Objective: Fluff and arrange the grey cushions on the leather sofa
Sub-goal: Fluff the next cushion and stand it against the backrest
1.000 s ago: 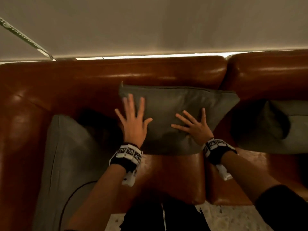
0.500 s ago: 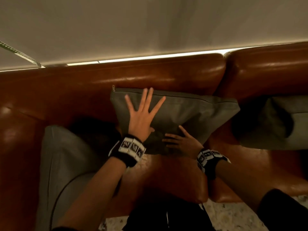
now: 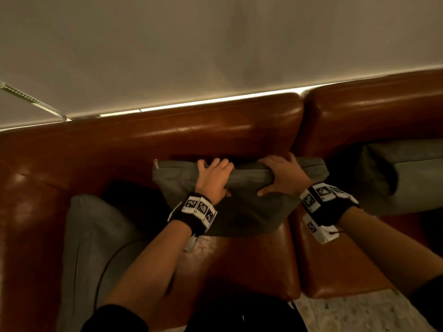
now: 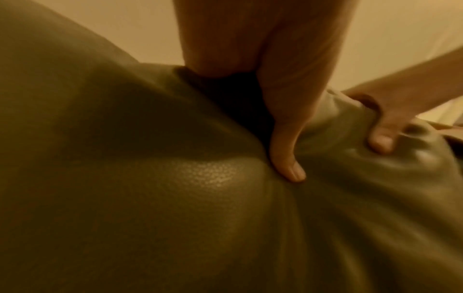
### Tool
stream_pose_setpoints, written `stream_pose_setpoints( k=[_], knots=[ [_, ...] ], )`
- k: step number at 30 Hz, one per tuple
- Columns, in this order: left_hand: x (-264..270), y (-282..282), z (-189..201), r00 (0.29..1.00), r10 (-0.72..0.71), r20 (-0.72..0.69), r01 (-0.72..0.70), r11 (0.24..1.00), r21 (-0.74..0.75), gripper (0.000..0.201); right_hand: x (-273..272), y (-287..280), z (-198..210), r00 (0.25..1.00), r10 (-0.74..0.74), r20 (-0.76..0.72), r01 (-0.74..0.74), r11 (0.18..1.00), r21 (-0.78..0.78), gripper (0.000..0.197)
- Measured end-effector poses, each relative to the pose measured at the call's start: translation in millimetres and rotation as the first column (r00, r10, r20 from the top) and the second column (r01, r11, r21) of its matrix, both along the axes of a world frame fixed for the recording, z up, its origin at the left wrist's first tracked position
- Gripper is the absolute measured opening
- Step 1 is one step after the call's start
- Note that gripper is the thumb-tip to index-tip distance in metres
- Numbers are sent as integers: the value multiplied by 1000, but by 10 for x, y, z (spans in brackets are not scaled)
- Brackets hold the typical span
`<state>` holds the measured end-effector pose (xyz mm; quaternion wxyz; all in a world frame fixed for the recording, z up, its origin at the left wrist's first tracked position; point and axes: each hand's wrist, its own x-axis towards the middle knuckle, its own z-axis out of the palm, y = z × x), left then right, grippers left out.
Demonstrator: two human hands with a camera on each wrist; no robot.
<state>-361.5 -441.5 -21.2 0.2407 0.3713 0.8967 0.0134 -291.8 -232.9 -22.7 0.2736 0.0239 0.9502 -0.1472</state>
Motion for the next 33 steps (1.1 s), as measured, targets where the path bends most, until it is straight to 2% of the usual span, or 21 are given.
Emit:
stream_pose_setpoints(
  k=[2,4,7,9,11,12,15,18,21,24,25,27,28,30,31,33],
  knots=[
    [86,-180,54,998,24,-50,-23,999,34,62,-67,-123,53,988,151,-24,-150,988,37,72],
    [129,-399,104,996,53,-72,-45,994,96,61,-69,-263,77,969,245,-33,-242,967,76,59],
    [130,-711,166,990,133,53,-141,971,192,63,-46,-418,49,956,293,-31,-289,952,103,57],
    [145,-798,137,972,200,122,-223,948,228,49,-6,-486,26,958,286,-20,-283,955,91,65],
    [157,-766,110,939,309,150,-341,888,309,23,51,-504,40,974,223,-43,-223,975,1,70],
    [166,-721,117,926,350,143,-378,860,343,15,79,-484,62,984,158,-77,-164,983,-81,65],
    [247,-612,196,927,368,68,-361,831,424,9,167,-324,137,977,-59,-203,-4,955,-295,35],
    [296,-571,271,946,322,17,-294,838,460,10,207,-229,184,961,-132,-243,41,937,-346,26],
    [295,-586,222,951,305,46,-298,870,393,13,210,-223,197,992,-53,-119,16,954,-299,43],
    [344,-610,153,948,313,61,-314,884,346,15,287,-95,197,996,84,-1,-84,991,-101,63],
    [361,-602,150,946,318,63,-319,880,352,16,330,-39,196,995,98,24,-97,995,-20,64],
    [377,-614,167,952,300,66,-303,885,354,22,418,32,198,996,83,25,-84,995,60,53],
    [363,-661,165,961,273,53,-275,907,318,28,450,45,192,998,62,-2,-61,996,61,47],
    [274,-828,161,973,230,29,-231,961,154,47,483,64,200,999,9,-41,-10,1000,-19,41],
    [226,-928,166,970,243,25,-244,966,80,49,499,76,224,999,-5,-45,2,998,-68,41],
    [144,-1075,188,957,290,-8,-289,956,50,31,522,121,288,998,19,-54,-26,992,-127,42]
  ],
)
